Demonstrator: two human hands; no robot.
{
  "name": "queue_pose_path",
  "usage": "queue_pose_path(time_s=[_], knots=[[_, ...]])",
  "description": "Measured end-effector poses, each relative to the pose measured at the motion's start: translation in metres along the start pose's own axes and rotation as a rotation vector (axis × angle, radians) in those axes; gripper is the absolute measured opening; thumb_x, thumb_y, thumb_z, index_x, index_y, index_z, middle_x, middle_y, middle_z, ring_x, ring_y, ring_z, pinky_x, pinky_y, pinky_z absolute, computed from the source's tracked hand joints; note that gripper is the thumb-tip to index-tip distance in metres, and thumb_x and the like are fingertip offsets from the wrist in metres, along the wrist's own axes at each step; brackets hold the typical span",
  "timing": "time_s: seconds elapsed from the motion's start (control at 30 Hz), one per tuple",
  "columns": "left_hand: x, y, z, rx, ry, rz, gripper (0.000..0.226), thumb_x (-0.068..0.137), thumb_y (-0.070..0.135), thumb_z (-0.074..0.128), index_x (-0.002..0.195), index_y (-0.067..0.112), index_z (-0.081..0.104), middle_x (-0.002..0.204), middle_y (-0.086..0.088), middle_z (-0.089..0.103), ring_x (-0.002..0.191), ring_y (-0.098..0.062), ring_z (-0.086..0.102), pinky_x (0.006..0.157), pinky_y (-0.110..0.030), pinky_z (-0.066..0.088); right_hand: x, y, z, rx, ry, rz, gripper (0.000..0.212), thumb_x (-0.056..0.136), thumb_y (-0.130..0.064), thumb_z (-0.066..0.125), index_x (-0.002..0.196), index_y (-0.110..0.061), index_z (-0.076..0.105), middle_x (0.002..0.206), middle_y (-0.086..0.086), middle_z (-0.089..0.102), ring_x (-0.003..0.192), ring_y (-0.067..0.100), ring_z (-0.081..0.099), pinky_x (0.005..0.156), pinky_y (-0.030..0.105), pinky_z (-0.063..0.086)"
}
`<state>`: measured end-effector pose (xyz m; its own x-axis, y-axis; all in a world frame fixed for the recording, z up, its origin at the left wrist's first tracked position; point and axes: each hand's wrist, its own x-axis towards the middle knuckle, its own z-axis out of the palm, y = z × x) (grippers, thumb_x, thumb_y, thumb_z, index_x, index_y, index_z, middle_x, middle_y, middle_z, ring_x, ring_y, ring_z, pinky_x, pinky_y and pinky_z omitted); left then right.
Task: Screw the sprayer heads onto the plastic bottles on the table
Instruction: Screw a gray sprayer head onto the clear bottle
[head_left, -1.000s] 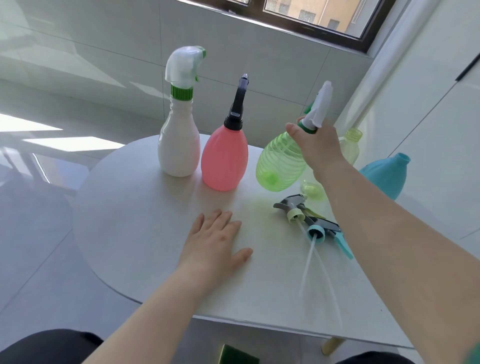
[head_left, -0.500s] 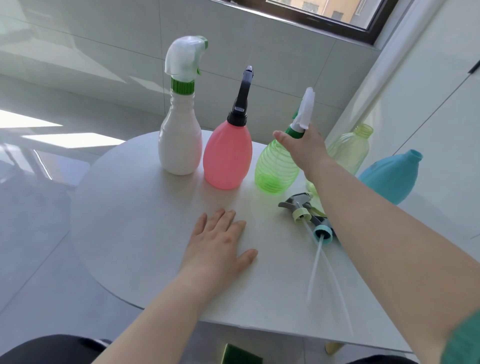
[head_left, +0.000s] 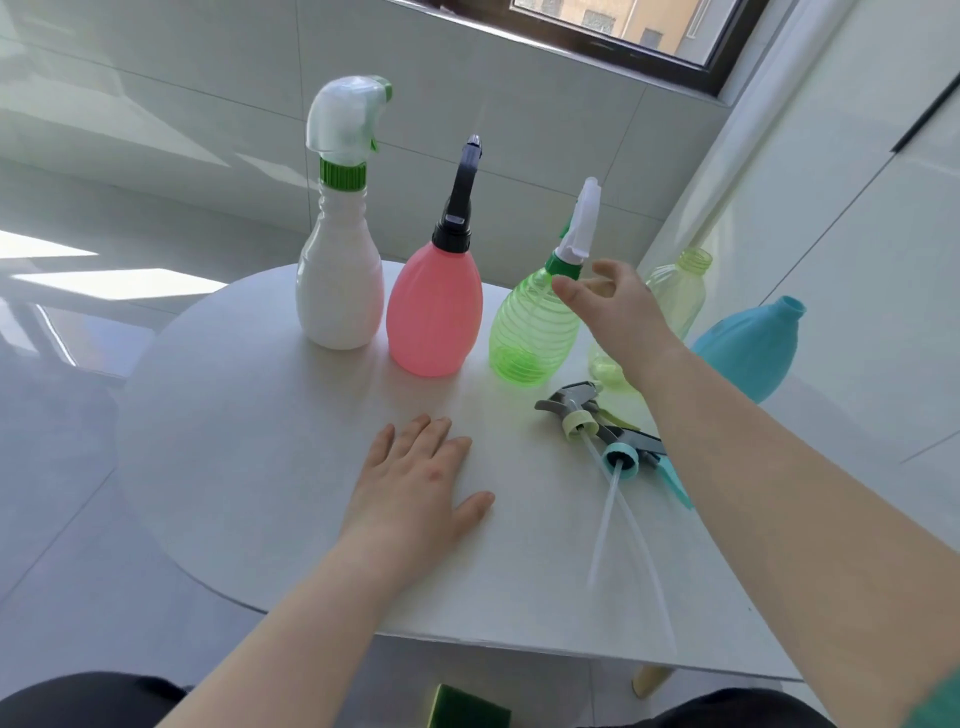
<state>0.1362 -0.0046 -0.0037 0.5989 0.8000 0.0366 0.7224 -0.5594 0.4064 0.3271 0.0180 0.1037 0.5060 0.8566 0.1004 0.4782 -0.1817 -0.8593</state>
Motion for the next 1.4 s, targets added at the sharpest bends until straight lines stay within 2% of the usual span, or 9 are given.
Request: queue_pose_path(time_s=[0.23, 0.33, 0.57, 0.73, 0.83, 0.93, 1.07, 1.17, 1.4], knots=[[-0.002, 0.002, -0.003, -0.001, 0.004, -0.003, 0.058, 0.087, 0.052, 0.034, 0.137, 0.026, 0.021, 0.153, 0.005, 0.012, 0.140, -0.010, 0.001, 0.113, -0.032, -0.006, -0.043, 0.031, -0.027, -0.220, -0.023, 0.050, 0.030, 0.083, -0.028, 0.059, 0.108, -0.012, 0.057, 0.102, -0.001, 0.057, 0.093, 0.013, 0.052, 0.081, 0.024, 0.036], [-0.004, 0.002, -0.003, -0.004, 0.016, -0.003, 0.057, 0.087, 0.051, 0.034, 0.137, 0.026, 0.022, 0.153, 0.005, 0.014, 0.140, -0.010, 0.003, 0.113, -0.031, -0.005, -0.052, 0.045, -0.020, -0.377, -0.120, 0.153, 0.033, 0.081, -0.029, 0.060, 0.109, -0.011, 0.057, 0.108, 0.005, 0.061, 0.089, 0.018, 0.054, 0.077, 0.026, 0.040], [-0.006, 0.000, -0.002, -0.006, 0.044, 0.008, 0.056, 0.086, 0.051, 0.036, 0.135, 0.028, 0.025, 0.152, 0.006, 0.017, 0.140, -0.009, 0.006, 0.113, -0.030, -0.003, -0.053, 0.053, -0.001, -0.661, -0.126, 0.171, 0.053, 0.074, -0.038, 0.063, 0.115, -0.008, 0.046, 0.121, 0.012, 0.056, 0.113, 0.029, 0.047, 0.086, 0.031, 0.038], [-0.002, -0.001, -0.002, -0.012, 0.061, 0.008, 0.055, 0.086, 0.051, 0.037, 0.134, 0.028, 0.028, 0.150, 0.007, 0.020, 0.139, -0.009, 0.007, 0.113, -0.030, -0.003, -0.052, 0.056, 0.006, -0.769, -0.121, 0.198, 0.041, 0.077, -0.035, 0.059, 0.107, -0.009, 0.048, 0.114, 0.013, 0.058, 0.109, 0.031, 0.047, 0.082, 0.033, 0.037], [-0.001, -0.002, 0.000, -0.014, 0.066, 0.009, 0.055, 0.085, 0.051, 0.038, 0.134, 0.028, 0.029, 0.150, 0.006, 0.020, 0.139, -0.009, 0.008, 0.113, -0.029, -0.003, -0.051, 0.057, 0.004, -0.613, -0.086, 0.203, 0.023, 0.079, -0.030, 0.056, 0.090, -0.010, 0.053, 0.099, 0.012, 0.060, 0.101, 0.032, 0.052, 0.077, 0.033, 0.036], [-0.001, -0.001, 0.001, -0.010, 0.074, 0.006, 0.054, 0.085, 0.051, 0.038, 0.134, 0.028, 0.029, 0.150, 0.007, 0.020, 0.139, -0.008, 0.008, 0.112, -0.029, -0.003, -0.051, 0.055, -0.003, -0.293, -0.036, 0.239, 0.026, 0.078, -0.024, 0.055, 0.092, -0.002, 0.058, 0.082, 0.008, 0.055, 0.081, 0.026, 0.054, 0.069, 0.032, 0.039], [-0.001, -0.001, 0.001, -0.014, 0.081, 0.005, 0.053, 0.086, 0.050, 0.039, 0.133, 0.028, 0.030, 0.150, 0.007, 0.021, 0.139, -0.009, 0.008, 0.112, -0.029, -0.003, -0.053, 0.049, -0.014, 0.095, 0.010, 0.241, 0.010, 0.077, -0.021, 0.061, 0.085, -0.015, 0.058, 0.076, -0.004, 0.056, 0.065, 0.010, 0.051, 0.062, 0.026, 0.043], [-0.001, -0.001, 0.000, -0.014, 0.086, 0.008, 0.052, 0.086, 0.049, 0.039, 0.133, 0.027, 0.031, 0.149, 0.006, 0.023, 0.139, -0.009, 0.010, 0.112, -0.029, -0.002, -0.053, 0.049, -0.025, 0.262, 0.040, 0.179, 0.007, 0.077, -0.019, 0.063, 0.081, -0.020, 0.058, 0.077, -0.006, 0.058, 0.069, 0.008, 0.051, 0.062, 0.021, 0.043], [-0.002, 0.004, -0.003, 0.031, 0.054, -0.002, 0.052, 0.088, 0.049, 0.034, 0.135, 0.028, 0.028, 0.150, 0.006, 0.021, 0.139, -0.009, 0.008, 0.112, -0.028, -0.003, -0.058, 0.048, -0.059, 1.012, 0.176, 0.096, 0.013, 0.086, -0.009, 0.052, 0.075, -0.016, 0.056, 0.049, -0.009, 0.065, 0.045, 0.005, 0.057, 0.052, 0.016, 0.050]])
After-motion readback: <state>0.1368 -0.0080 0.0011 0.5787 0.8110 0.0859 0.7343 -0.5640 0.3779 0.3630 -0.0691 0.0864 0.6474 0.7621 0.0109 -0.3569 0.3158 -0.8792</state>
